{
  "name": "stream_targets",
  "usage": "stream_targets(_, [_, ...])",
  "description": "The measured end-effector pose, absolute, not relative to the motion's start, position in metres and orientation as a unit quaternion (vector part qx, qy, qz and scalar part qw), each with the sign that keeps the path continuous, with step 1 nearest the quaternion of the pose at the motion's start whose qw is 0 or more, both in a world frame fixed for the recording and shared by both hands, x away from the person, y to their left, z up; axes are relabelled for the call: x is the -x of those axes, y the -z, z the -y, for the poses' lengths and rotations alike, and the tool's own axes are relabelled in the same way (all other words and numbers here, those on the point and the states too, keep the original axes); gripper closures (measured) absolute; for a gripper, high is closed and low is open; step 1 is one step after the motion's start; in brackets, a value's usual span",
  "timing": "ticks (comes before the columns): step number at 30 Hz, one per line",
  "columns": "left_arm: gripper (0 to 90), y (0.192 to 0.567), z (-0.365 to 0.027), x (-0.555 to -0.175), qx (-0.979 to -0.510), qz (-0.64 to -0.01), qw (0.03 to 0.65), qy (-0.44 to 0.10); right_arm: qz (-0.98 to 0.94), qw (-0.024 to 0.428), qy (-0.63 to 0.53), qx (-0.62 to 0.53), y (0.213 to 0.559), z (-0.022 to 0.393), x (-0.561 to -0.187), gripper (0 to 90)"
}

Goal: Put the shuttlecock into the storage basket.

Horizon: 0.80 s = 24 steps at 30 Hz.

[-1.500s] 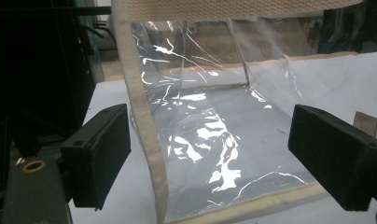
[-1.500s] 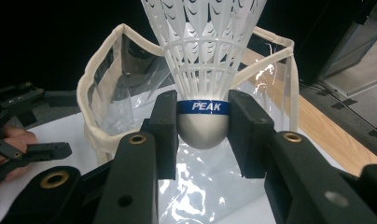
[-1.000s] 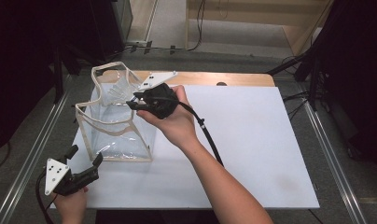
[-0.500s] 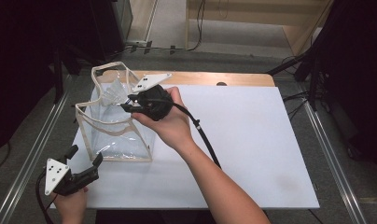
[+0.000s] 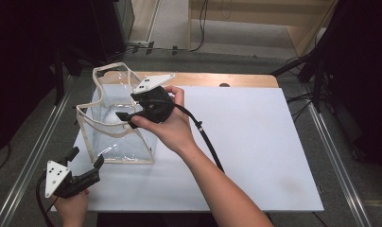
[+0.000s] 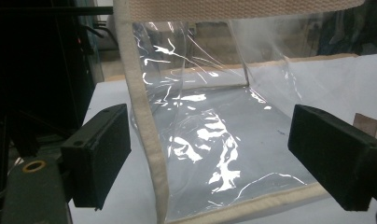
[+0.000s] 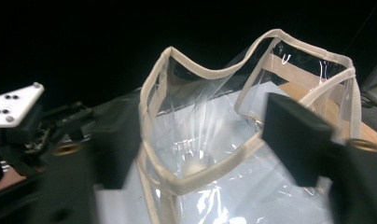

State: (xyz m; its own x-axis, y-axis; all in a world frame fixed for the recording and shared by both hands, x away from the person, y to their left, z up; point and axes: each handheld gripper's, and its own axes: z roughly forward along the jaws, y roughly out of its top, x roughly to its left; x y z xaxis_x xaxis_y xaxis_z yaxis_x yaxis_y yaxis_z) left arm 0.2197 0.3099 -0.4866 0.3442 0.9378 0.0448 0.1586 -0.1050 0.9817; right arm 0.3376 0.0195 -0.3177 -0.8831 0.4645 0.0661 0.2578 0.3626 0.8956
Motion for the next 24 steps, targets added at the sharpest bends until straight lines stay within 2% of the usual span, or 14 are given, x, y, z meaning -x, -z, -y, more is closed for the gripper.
stream_targets(2, [13.7,0.487,-0.310,-0.220,-0.640,-0.429,0.513,-0.380,-0.813,0.101,-0.527,-0.225,0.316,-0.017,-0.337,9.6])
stream_targets(4, [13.7,0.487,-0.310,-0.220,-0.640,-0.429,0.513,-0.380,-0.814,0.102,-0.527,-0.224,0.316,-0.016,-0.336,7.2])
stream_targets(6, [13.7,0.487,-0.310,-0.220,-0.640,-0.428,0.512,-0.380,-0.813,0.104,-0.528,-0.221,0.315,-0.014,-0.335,0.0])
stream_targets(24, [13.7,0.487,-0.310,-0.220,-0.640,-0.428,0.512,-0.380,-0.812,0.101,-0.530,-0.221,0.330,0.005,-0.331,0.0])
